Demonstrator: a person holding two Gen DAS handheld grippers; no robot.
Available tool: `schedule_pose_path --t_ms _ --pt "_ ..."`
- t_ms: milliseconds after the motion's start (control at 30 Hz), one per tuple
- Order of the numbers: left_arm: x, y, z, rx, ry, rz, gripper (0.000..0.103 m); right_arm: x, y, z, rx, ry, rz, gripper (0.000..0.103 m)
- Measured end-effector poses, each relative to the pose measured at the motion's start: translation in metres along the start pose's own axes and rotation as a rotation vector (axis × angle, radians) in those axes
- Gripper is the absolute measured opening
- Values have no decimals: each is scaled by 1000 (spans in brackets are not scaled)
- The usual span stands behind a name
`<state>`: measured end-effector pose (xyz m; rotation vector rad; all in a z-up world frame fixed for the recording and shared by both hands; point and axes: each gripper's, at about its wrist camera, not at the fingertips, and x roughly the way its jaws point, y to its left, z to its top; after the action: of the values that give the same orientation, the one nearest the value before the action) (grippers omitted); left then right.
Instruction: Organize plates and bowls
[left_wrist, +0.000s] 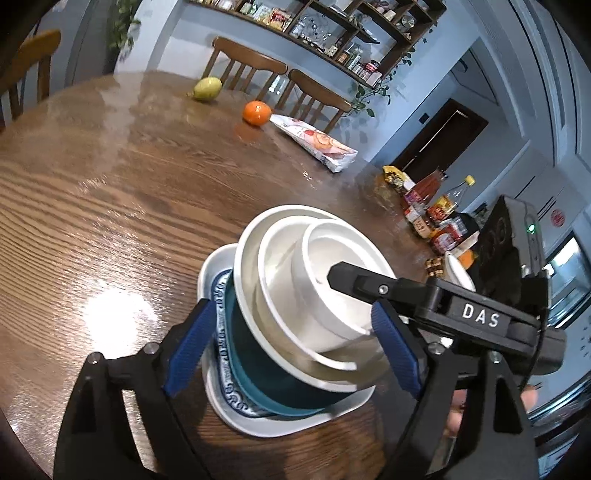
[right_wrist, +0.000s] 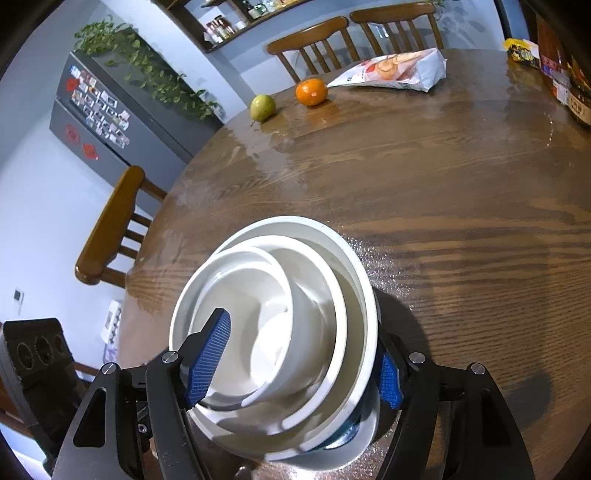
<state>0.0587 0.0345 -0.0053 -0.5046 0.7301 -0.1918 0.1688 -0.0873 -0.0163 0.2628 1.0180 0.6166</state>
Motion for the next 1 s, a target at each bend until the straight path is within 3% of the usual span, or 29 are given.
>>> schedule_pose_path --t_ms 267,533,633,1000 --pt "-9 -9 -7 108 -68 125 93 -13 6 -6 -66 -41 -70 72" --pt "-13 -4 -10 135 -89 208 96 -35 6 -8 -82 -119 -96 73" --pt "-14 -3 -11 133 -98 216 101 -45 8 -10 -93 -160 -98 73" --pt "-21 -8 -18 174 -101 257 102 -61 23 -25 -165 -238 -113 74"
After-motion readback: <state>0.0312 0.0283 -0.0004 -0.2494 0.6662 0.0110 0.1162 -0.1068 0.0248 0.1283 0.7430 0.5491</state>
